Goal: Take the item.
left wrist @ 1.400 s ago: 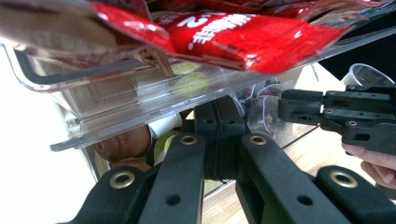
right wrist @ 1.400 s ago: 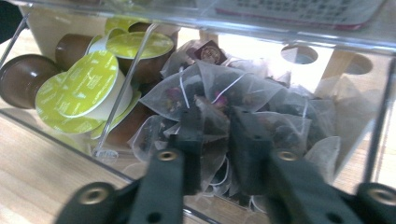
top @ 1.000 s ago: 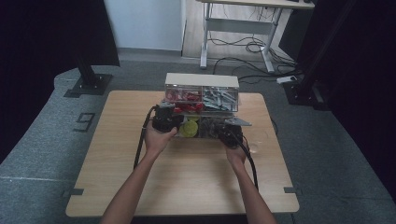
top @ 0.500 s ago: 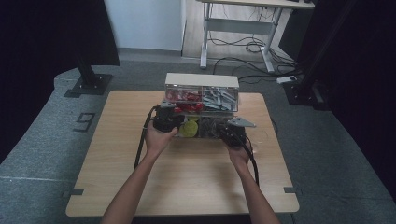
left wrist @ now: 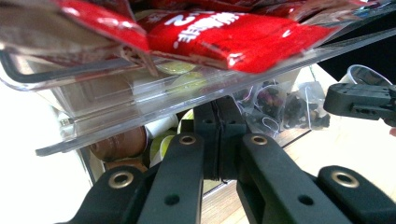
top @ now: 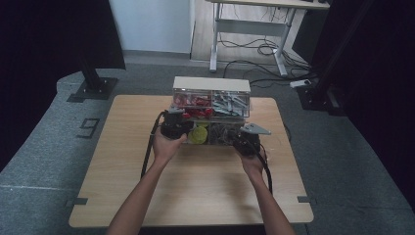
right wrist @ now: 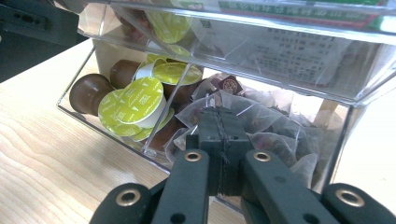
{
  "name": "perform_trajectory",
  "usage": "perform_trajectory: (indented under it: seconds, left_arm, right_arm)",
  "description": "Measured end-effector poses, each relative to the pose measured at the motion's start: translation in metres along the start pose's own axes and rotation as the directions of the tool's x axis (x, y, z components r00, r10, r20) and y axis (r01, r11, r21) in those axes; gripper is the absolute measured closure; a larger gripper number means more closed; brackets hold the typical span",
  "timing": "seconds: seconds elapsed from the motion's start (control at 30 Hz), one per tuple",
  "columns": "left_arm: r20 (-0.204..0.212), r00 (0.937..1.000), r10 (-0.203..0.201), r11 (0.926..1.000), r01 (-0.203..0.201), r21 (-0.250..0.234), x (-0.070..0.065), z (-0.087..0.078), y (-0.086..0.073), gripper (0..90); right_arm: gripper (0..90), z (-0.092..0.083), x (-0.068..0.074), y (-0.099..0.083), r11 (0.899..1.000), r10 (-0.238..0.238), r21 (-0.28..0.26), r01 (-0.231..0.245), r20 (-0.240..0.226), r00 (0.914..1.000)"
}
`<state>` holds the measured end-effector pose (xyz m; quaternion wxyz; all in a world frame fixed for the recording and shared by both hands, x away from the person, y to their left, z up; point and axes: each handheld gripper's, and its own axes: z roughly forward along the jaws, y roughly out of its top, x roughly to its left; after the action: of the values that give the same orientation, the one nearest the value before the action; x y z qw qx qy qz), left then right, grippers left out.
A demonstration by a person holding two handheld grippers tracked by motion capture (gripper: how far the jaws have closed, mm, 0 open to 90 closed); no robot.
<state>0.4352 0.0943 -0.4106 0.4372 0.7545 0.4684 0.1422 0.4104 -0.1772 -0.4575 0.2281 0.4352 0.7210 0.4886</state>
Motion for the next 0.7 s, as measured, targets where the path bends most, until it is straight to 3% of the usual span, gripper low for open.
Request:
perform_trajectory:
  seconds: [0.47, 0.7]
  left_arm:
    - [-0.001, 1.0, 0.005, 1.0, -0.005, 0.004, -0.002, 0.001, 0.001, 89.3]
    - [0.0, 1.0, 0.007, 1.0, -0.007, 0.005, -0.002, 0.001, 0.0, 89.2]
  right_arm:
    - [89.3, -0.012, -0.002, 0.004, 1.0, -0.011, -0.014, 0.011, 0.0, 0.9999]
    - [89.3, -0.017, -0.006, 0.004, 1.0, 0.008, -0.022, -0.008, -0.009, 0.9999]
